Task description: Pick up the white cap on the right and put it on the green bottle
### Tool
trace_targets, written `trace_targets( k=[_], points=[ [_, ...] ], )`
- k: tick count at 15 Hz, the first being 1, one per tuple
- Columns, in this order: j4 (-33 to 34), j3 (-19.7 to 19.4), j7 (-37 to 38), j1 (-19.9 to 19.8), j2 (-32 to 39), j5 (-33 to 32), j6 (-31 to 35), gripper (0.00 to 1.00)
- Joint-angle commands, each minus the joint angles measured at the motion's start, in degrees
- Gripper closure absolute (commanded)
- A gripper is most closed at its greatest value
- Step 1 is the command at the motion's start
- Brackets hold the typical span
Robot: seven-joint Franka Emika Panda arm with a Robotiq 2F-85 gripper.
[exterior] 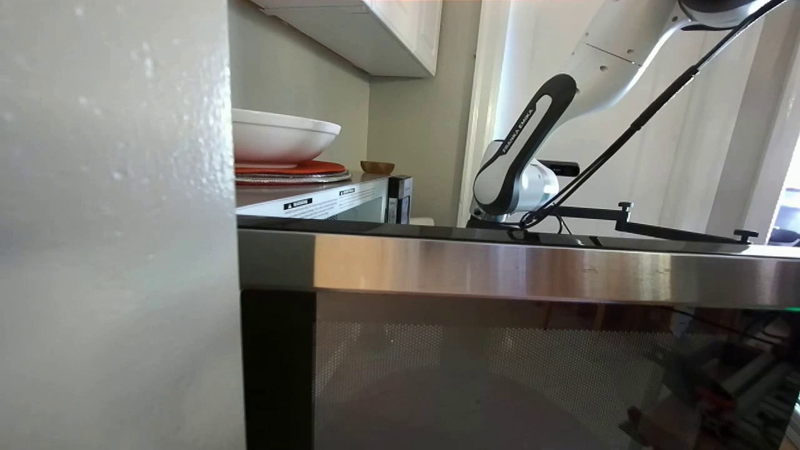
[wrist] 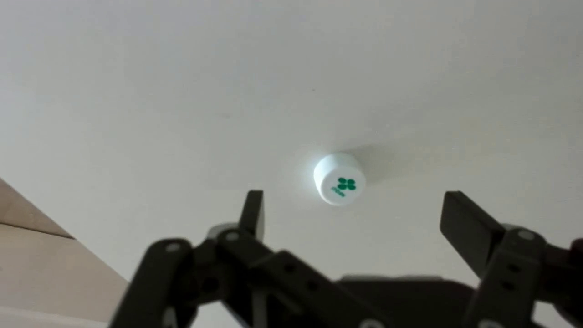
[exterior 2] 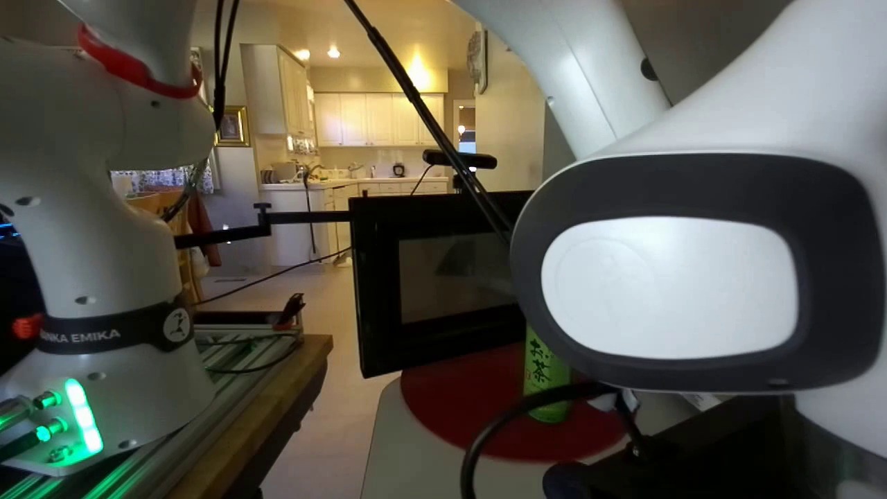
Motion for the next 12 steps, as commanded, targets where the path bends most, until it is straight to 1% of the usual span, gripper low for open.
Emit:
trace_targets(
  k=[1,6,12],
  points=[
    [3.35,-0.01,-2.29,-0.65,2.54,2.27,-2.26,0.0],
    [6.57,0.38,-2.42,-1.53,5.05,2.74,-3.79,0.0],
    [9.44,0.48,-2.41,-1.54,6.79,3.0,-6.45,0.0]
  ],
)
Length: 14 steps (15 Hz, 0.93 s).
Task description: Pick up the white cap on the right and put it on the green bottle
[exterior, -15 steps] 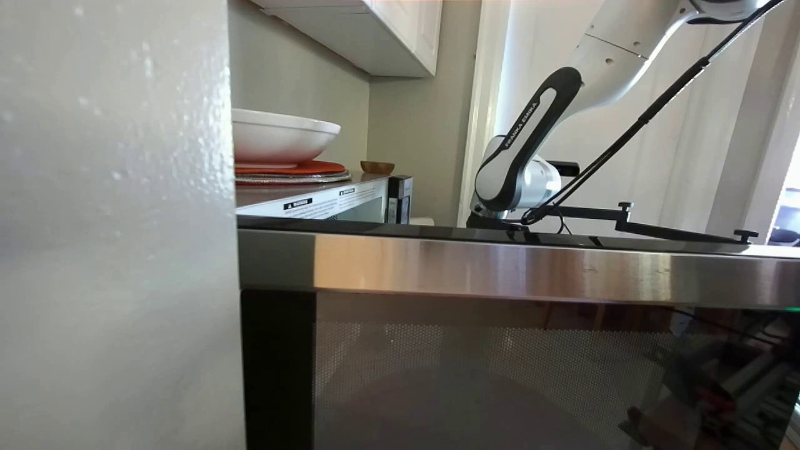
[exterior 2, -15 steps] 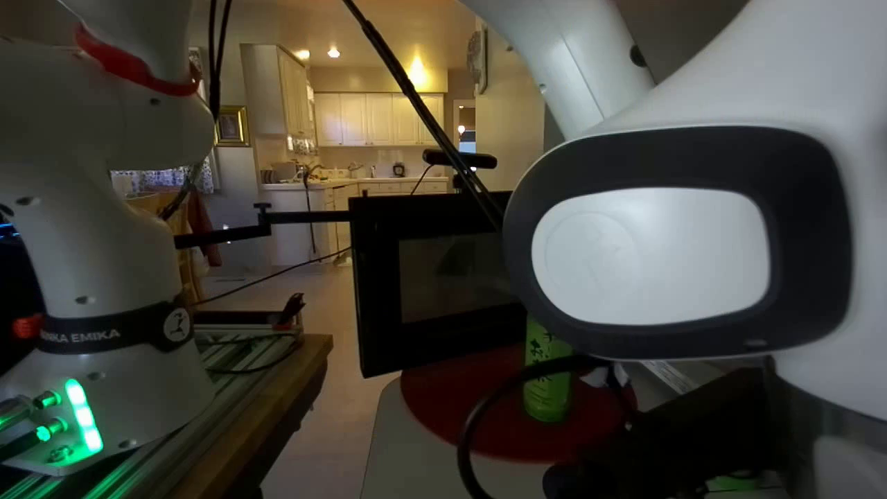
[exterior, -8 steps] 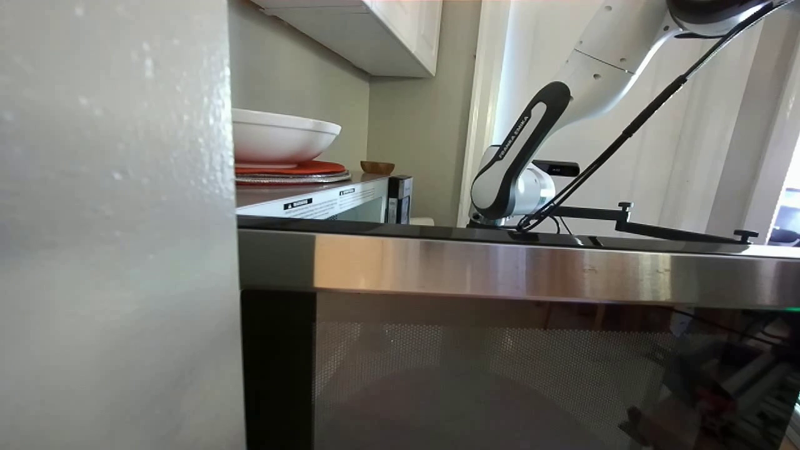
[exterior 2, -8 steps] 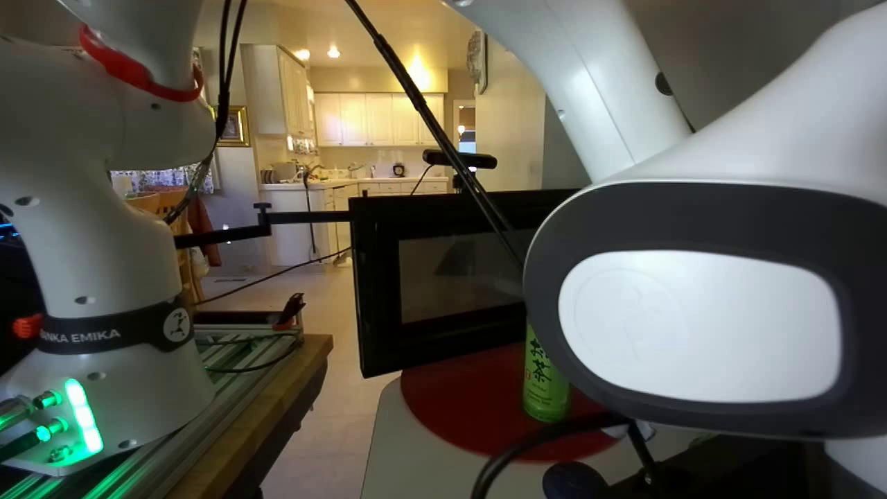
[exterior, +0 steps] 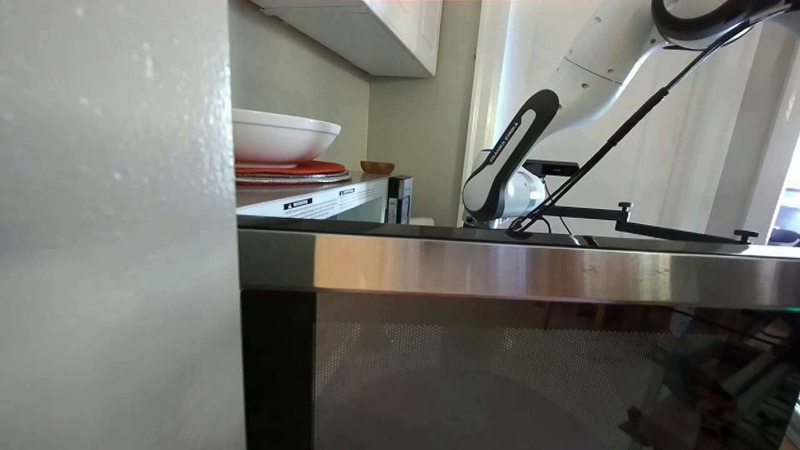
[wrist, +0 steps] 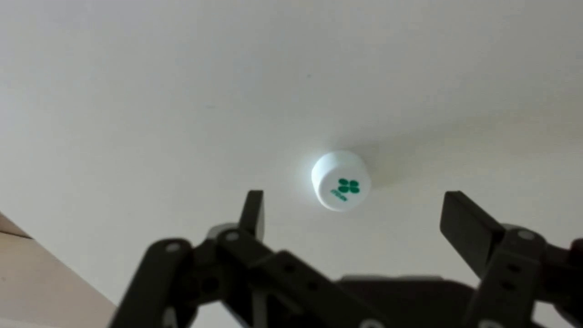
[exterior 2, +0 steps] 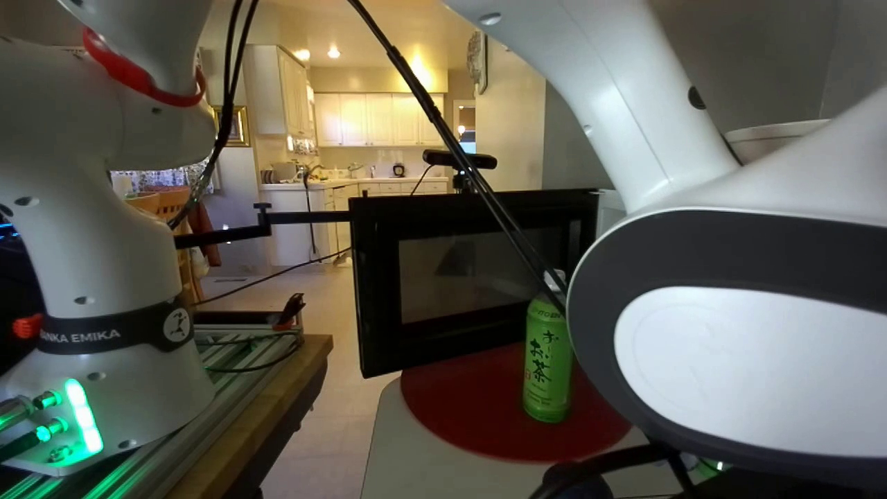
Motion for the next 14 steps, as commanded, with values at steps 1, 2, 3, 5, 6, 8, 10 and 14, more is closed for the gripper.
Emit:
trace_targets(
  k=[1,2,3,5,6,8,10,14],
  points=[
    [2.79,0.67,-2.29,-0.82,1.6,2.1,-2.27,0.0],
    [3.09,0.6,-2.22,-0.77,1.79,2.06,-2.46,0.0],
    [3.4,0.59,-2.17,-0.76,2.01,2.07,-2.59,0.05],
    [3.84,0.56,-2.13,-0.73,2.33,2.04,-3.08,0.23],
    [4.09,0.53,-2.06,-0.72,2.46,2.04,-3.39,0.27],
    [4.43,0.49,-2.07,-0.7,2.72,1.97,-3.73,0.44],
    [4.73,0.52,-2.09,-0.74,2.95,1.99,-4.0,0.5],
    [4.71,0.48,-2.1,-0.75,3.14,1.95,-4.09,0.49]
  ],
)
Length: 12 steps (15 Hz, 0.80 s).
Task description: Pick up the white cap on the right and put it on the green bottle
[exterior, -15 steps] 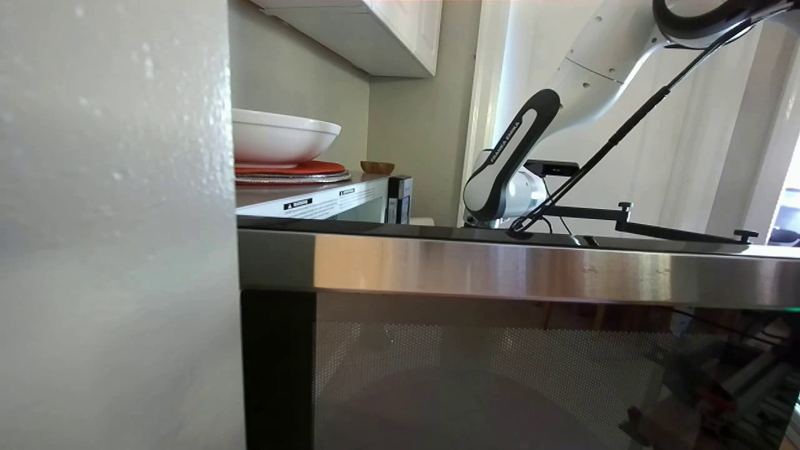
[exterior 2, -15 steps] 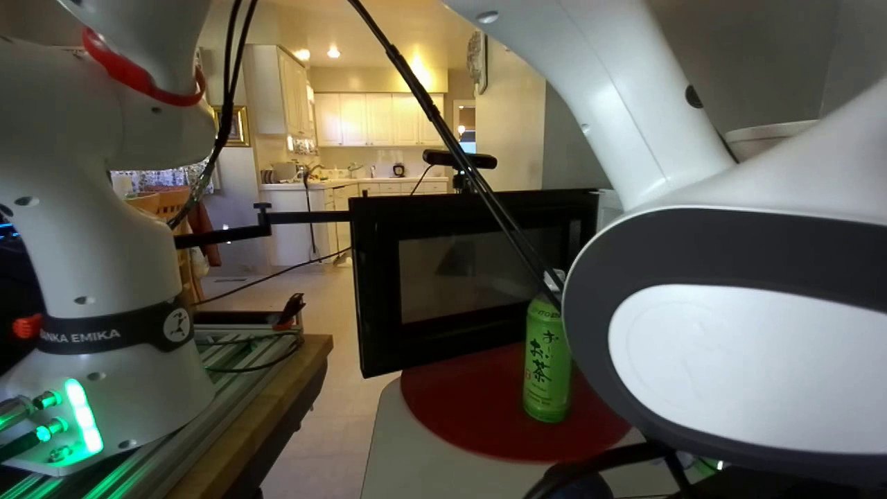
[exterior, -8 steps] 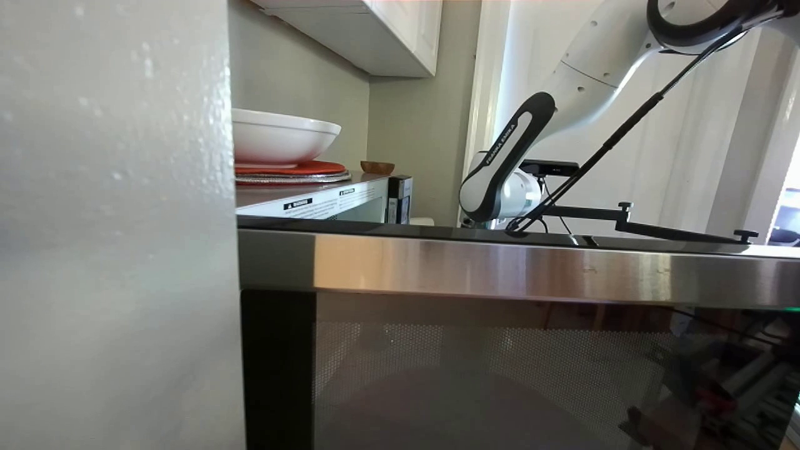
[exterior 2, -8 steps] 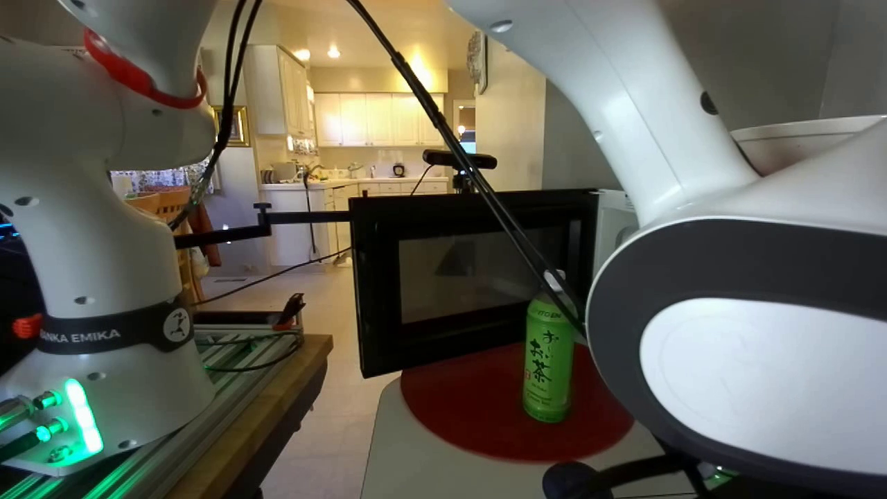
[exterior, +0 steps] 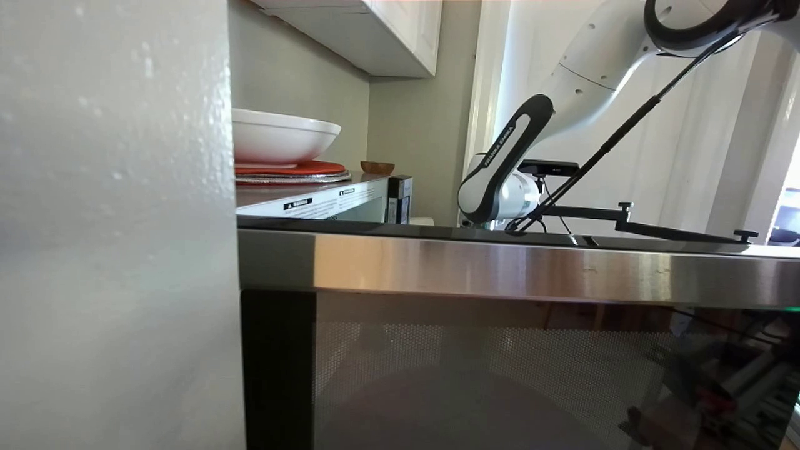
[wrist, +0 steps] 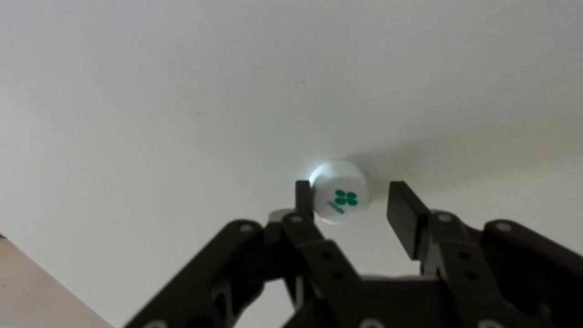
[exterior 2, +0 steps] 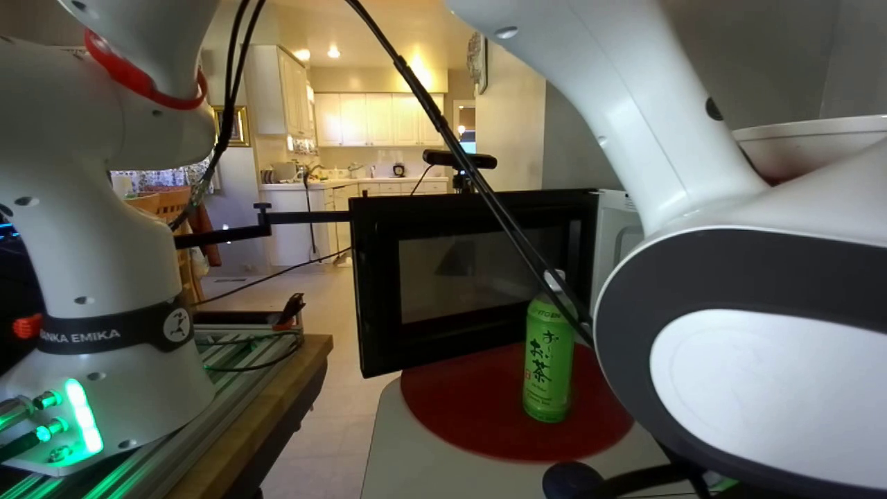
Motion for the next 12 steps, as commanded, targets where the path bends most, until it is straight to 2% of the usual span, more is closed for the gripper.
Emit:
trace_targets(
  k=[1,3,4,7,12],
  points=[
    [1.85,0.46,-2.11,-0.74,1.18,1.94,-1.28,0.49],
    [1.86,0.46,-2.14,-0.8,1.31,1.96,-1.24,0.55],
    [1.82,0.48,-2.2,-0.83,1.32,1.96,-1.12,0.75],
    [1.17,0.71,-2.88,-0.85,0.54,1.81,-0.63,0.92],
    [-3.49,0.1,-4.78,2.33,-6.2,0.11,-2.53,0.92]
  ],
)
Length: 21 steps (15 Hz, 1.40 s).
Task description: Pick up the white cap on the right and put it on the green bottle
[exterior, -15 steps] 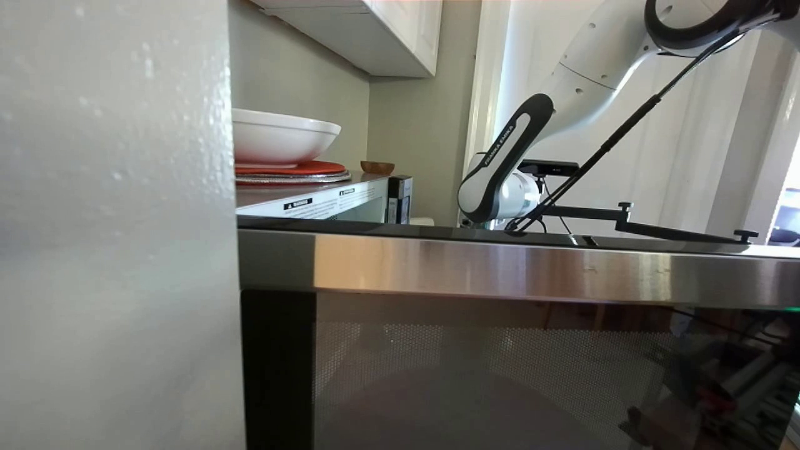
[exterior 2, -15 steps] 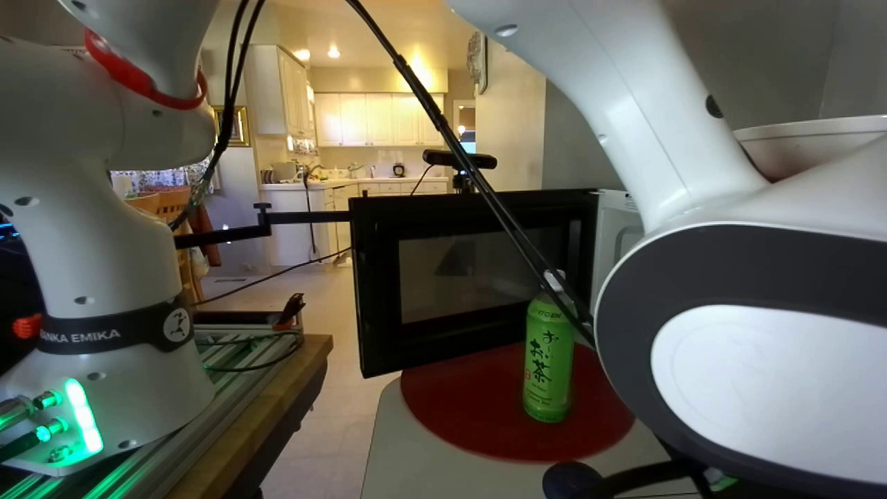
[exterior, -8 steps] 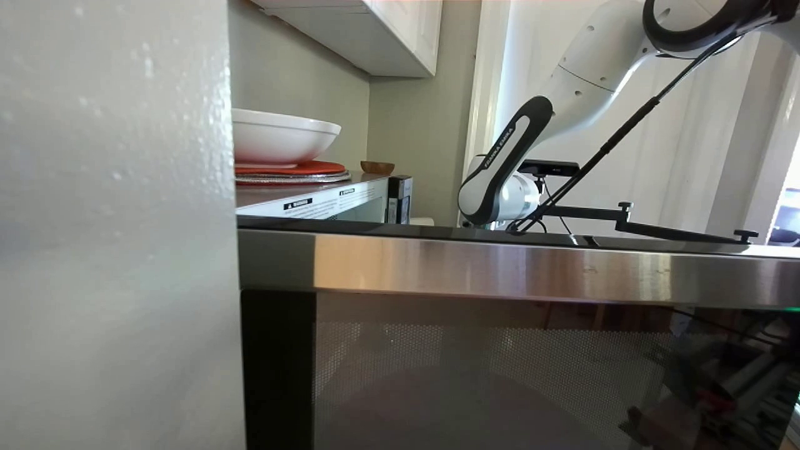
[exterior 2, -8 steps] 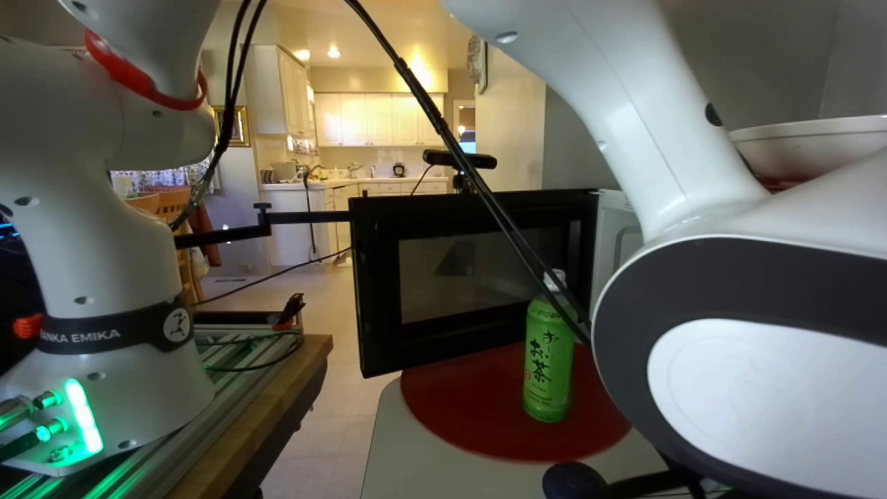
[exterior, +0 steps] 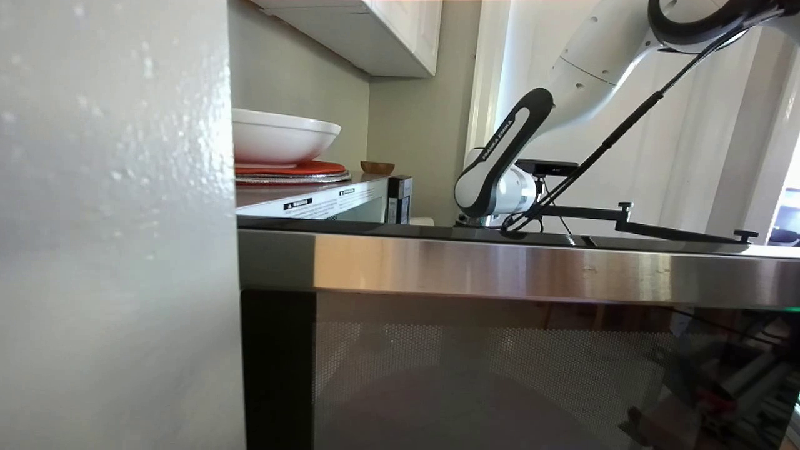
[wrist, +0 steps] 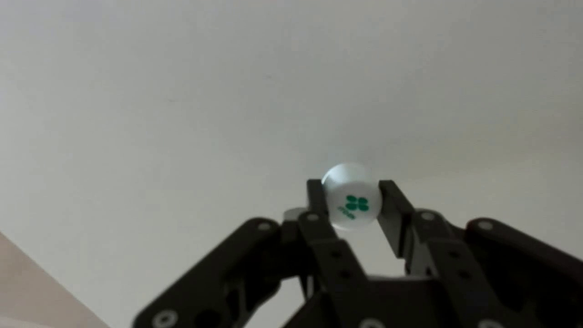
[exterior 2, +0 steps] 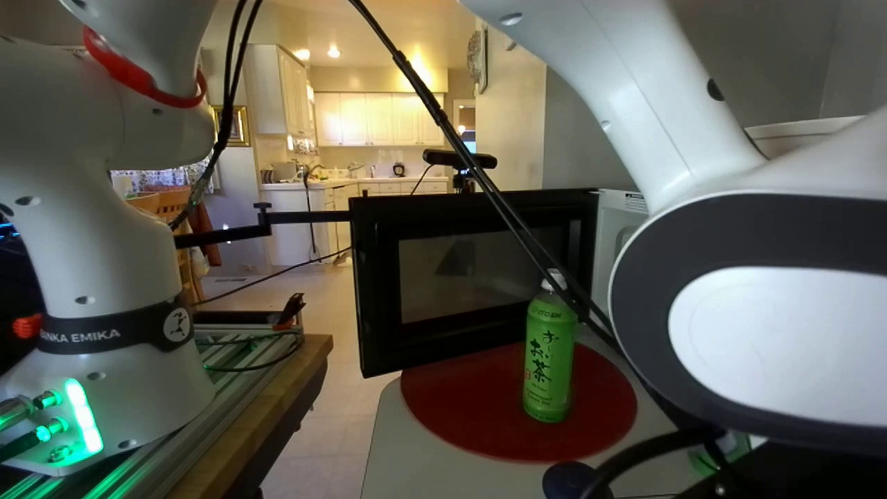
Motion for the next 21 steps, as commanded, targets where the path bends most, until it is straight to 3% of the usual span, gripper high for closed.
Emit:
trace_targets(
  k=[1,10,14,21],
  points=[
    [-5.08,-1.2,-1.76,3.12,-6.87,-0.78,-4.5,0.92],
    [-17.1,-0.31,-1.91,10.66,-27.86,-8.99,-12.92,0.92],
    [-21.79,3.64,-3.27,12.16,-37.03,-10.27,-14.91,0.92],
    [-28.7,11.18,-7.87,13.81,-48.72,-6.19,-18.43,0.92]
  ],
)
